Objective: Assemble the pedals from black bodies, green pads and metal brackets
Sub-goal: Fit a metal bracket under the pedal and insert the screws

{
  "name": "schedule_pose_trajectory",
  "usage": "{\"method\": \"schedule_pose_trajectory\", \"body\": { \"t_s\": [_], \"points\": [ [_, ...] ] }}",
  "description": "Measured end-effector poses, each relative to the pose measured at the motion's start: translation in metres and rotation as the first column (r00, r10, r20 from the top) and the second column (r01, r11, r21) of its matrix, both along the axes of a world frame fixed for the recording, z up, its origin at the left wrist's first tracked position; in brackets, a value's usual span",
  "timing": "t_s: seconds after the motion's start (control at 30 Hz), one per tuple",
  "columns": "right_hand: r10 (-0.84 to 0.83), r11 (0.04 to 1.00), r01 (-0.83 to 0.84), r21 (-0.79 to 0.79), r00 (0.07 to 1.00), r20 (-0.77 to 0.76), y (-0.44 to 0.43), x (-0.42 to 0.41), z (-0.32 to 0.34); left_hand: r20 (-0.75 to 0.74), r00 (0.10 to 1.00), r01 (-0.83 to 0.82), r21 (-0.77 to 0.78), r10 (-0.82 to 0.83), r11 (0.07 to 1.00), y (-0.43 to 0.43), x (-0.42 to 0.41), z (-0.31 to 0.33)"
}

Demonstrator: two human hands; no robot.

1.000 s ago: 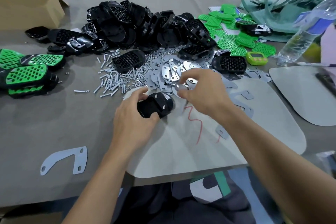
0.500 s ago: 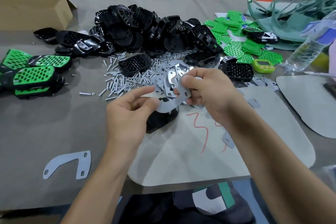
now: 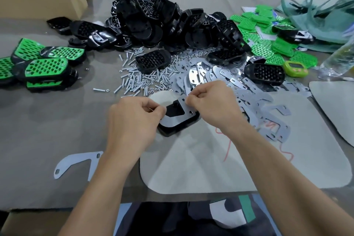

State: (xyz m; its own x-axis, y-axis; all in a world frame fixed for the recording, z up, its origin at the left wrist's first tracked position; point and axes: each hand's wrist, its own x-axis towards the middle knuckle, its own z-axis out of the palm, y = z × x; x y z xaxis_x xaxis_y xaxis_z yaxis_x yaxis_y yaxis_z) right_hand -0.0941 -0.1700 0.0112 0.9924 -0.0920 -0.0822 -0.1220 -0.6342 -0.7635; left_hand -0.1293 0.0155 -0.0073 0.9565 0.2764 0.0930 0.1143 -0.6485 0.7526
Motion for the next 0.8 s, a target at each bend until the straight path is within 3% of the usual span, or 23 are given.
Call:
{"method": "schedule_pose_trajectory", "body": {
  "t_s": [0.27, 0.47, 0.57, 0.63, 0.8],
  "points": [
    [0.031, 0.996, -0.028, -0.086, 0.999, 0.032, 0.003, 0.005, -0.007, -0.017, 1.0, -0.012, 0.109, 0.014, 0.994, 0.001, 0.004, -0.004],
    [0.069, 0.993, -0.066, -0.102, 0.997, 0.019, -0.001, 0.005, -0.005, 0.003, 1.0, 0.007, -0.095, -0.007, 0.995, 0.001, -0.003, -0.014],
    [0.182, 0.941, -0.149, -0.305, 0.98, 0.083, 0.004, 0.002, -0.004, 0.038, 0.999, 0.011, -0.129, -0.006, 0.992, 0.001, -0.006, -0.017],
    [0.232, 0.916, -0.179, -0.359, 0.967, 0.11, 0.006, 0.002, -0.004, 0.059, 0.998, 0.02, -0.138, -0.012, 0.99, 0.001, -0.008, -0.019],
    [0.165, 0.968, -0.14, -0.208, 0.981, 0.107, -0.002, 0.002, -0.017, 0.006, 0.996, 0.088, -0.215, -0.089, 0.973, 0.008, -0.008, -0.024]
  ]
}}
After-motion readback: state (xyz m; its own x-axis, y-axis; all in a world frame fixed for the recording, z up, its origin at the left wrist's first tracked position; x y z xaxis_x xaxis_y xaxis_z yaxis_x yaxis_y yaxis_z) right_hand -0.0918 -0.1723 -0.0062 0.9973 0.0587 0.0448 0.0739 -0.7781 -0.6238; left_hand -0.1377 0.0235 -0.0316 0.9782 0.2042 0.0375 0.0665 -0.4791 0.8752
